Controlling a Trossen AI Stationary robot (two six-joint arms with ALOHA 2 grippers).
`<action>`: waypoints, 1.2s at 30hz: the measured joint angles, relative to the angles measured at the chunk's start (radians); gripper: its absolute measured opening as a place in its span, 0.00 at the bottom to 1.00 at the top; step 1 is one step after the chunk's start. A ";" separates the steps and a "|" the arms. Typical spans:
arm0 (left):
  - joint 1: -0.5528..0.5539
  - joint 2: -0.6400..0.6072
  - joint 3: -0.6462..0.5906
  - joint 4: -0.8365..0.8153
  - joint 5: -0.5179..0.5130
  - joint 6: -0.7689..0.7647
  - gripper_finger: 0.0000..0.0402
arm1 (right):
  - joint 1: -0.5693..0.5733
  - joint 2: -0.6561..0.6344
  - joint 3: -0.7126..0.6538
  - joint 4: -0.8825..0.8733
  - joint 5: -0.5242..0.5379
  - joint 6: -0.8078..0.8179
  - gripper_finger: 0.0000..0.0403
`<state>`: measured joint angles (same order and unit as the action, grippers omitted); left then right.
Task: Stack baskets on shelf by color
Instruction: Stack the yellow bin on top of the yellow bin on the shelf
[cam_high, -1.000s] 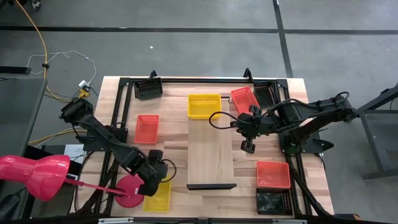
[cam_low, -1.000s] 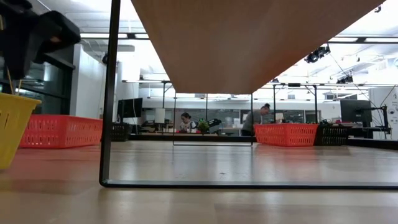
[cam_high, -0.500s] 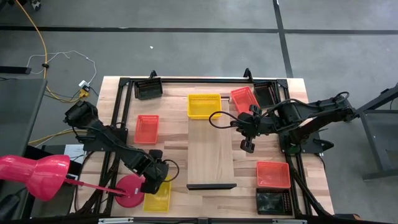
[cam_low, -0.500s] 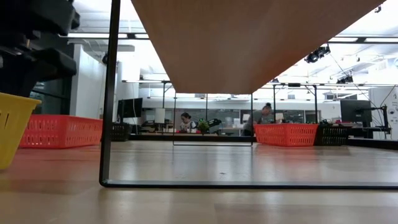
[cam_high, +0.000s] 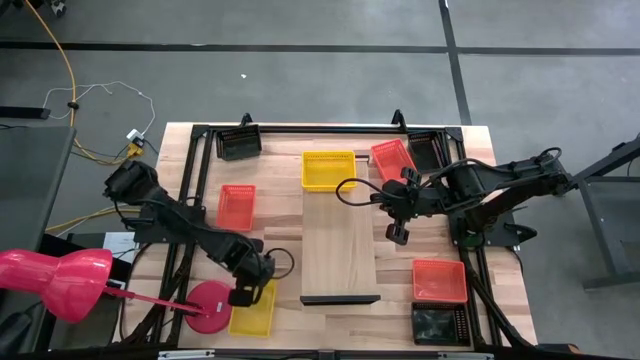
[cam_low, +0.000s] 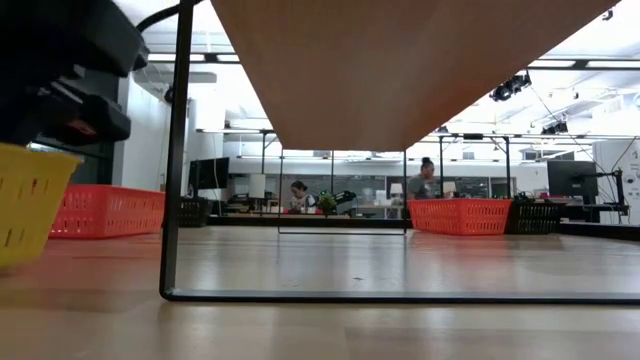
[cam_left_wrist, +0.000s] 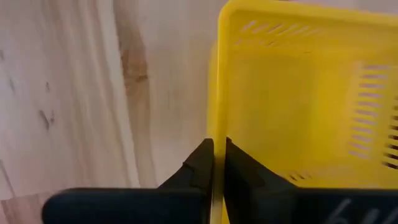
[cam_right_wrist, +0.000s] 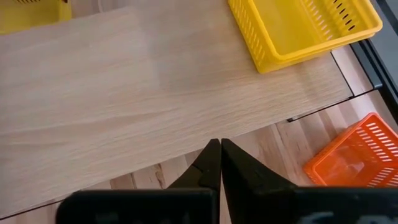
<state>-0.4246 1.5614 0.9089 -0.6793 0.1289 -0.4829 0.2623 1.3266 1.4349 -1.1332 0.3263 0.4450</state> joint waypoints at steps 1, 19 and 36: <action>0.008 -0.009 0.000 -0.001 0.016 0.008 0.02 | 0.000 0.000 0.000 0.001 0.000 0.000 0.00; 0.227 -0.585 0.043 -0.187 -0.043 -0.225 0.00 | 0.000 0.000 0.000 0.030 0.017 0.015 0.00; 0.560 -0.460 0.365 0.074 -0.624 -0.368 0.00 | -0.019 0.000 0.000 0.063 0.111 0.147 0.00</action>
<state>0.1349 1.1011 1.2743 -0.6057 -0.4954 -0.8510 0.2436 1.3266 1.4353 -1.0698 0.4370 0.5917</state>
